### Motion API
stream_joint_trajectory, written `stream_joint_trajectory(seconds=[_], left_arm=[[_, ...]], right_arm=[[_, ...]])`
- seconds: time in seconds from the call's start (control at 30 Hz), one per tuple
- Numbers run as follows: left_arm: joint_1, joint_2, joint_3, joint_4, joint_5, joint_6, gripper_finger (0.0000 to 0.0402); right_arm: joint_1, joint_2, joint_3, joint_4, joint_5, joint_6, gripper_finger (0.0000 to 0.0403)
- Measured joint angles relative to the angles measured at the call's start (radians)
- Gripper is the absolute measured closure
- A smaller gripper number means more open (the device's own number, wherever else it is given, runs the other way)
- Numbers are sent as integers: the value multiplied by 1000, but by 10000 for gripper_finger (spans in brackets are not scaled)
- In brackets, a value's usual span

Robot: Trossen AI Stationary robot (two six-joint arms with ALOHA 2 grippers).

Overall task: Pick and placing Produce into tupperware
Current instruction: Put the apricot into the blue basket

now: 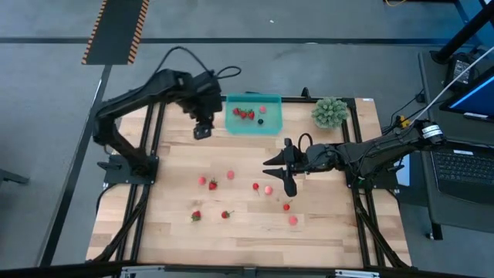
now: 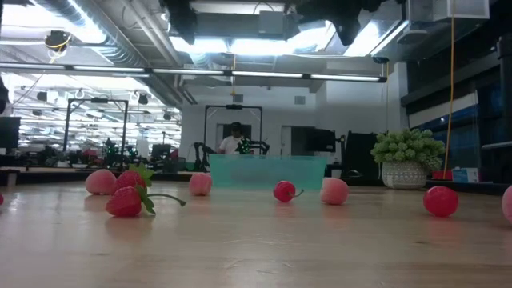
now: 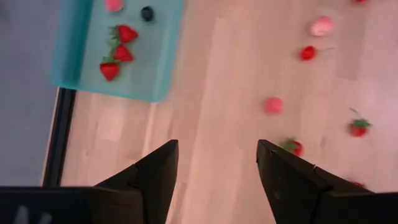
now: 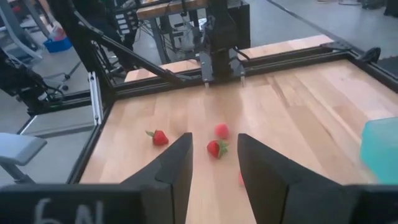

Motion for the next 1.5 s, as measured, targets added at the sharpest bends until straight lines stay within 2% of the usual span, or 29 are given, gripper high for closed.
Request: stream_joint_trajectory(seconds=[0.23, 0.37, 0.53, 0.73, 0.93, 1.07, 1.23, 1.5], left_arm=[[-119, -99, 0, -9, 0, -8, 189], [-179, -121, 0, -5, 0, -73, 188], [-267, -122, -30, -14, 0, -169, 188], [-381, -120, -189, -24, -3, -189, 192], [-468, -120, -391, -38, 66, -228, 200], [-511, -120, -520, 26, 61, -244, 209], [-524, -119, -638, 96, 24, -242, 220], [-501, -116, -714, 262, -30, -236, 212]], right_arm=[[0, 0, 0, 6, 0, 103, 273], [0, 0, 0, 7, 0, 37, 265], [0, 0, 0, 15, 0, -13, 231], [0, 0, 0, 1, 0, -12, 206], [0, 0, 0, 0, 0, 2, 209], [0, 0, 0, 0, 0, 14, 210], [0, 0, 0, 0, 0, 17, 210], [0, 0, 0, -1, 0, 16, 210]])
